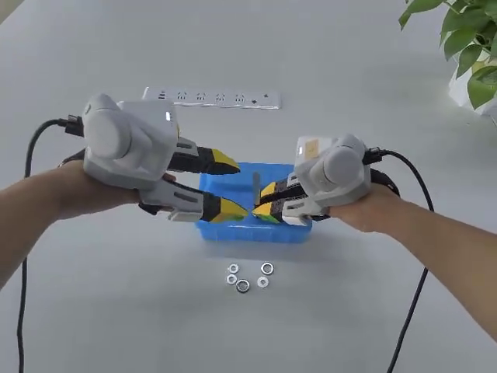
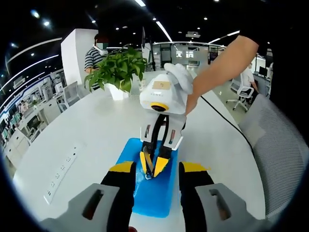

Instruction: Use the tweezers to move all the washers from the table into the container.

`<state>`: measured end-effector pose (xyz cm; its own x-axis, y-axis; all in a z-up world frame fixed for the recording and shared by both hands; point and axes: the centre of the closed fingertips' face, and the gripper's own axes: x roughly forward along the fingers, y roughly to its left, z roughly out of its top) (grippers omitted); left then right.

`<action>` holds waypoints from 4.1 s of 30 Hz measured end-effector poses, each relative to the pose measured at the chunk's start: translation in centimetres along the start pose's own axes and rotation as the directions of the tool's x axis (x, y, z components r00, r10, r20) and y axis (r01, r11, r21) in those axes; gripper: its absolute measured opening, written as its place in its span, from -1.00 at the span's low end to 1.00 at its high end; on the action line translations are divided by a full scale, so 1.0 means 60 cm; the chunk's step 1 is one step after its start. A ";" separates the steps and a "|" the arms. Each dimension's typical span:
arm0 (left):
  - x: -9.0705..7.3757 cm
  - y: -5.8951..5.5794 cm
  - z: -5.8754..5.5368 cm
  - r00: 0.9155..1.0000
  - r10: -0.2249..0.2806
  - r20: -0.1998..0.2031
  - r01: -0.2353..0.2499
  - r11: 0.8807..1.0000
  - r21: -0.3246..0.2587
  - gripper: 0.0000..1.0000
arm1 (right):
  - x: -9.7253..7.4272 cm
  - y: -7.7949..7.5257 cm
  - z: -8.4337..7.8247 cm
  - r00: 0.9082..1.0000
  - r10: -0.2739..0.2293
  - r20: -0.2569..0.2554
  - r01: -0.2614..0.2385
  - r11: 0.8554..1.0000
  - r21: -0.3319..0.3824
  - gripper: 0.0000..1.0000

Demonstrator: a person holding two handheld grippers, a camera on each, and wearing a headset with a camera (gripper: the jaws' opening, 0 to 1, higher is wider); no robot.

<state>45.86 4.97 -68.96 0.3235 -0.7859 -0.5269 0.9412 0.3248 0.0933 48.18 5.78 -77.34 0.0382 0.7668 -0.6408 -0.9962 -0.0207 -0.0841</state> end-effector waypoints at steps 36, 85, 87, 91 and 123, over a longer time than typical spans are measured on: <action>0.041 0.006 0.014 0.985 -0.165 -0.060 0.171 0.977 0.129 -0.90 | -0.001 0.005 -0.002 0.999 0.016 -0.029 -0.018 0.998 -0.065 -0.77; -0.044 -0.063 0.097 0.989 -0.136 -0.056 0.144 0.973 0.178 -0.90 | -0.105 0.068 0.067 0.998 -0.064 0.025 0.065 0.996 -0.063 -0.54; -0.046 -0.069 0.093 0.989 -0.136 -0.059 0.144 0.974 0.176 -0.90 | -0.112 0.073 0.062 0.997 -0.068 0.025 0.069 0.996 -0.055 -0.52; -0.048 -0.080 0.084 0.989 -0.138 -0.061 0.146 0.975 0.169 -0.90 | -0.126 0.084 0.049 0.996 -0.083 0.021 0.084 0.996 -0.023 -0.44; -0.036 -0.151 0.019 0.984 -0.173 -0.049 0.177 0.980 0.093 -0.90 | -0.157 0.129 -0.013 0.987 -0.160 0.027 0.153 0.971 0.186 0.83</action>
<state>36.77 3.12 -67.74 0.1510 -0.8034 -0.5759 0.9884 0.1306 0.0770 40.15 -2.10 -72.58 0.1953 0.7770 -0.5984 -0.9756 0.2161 -0.0378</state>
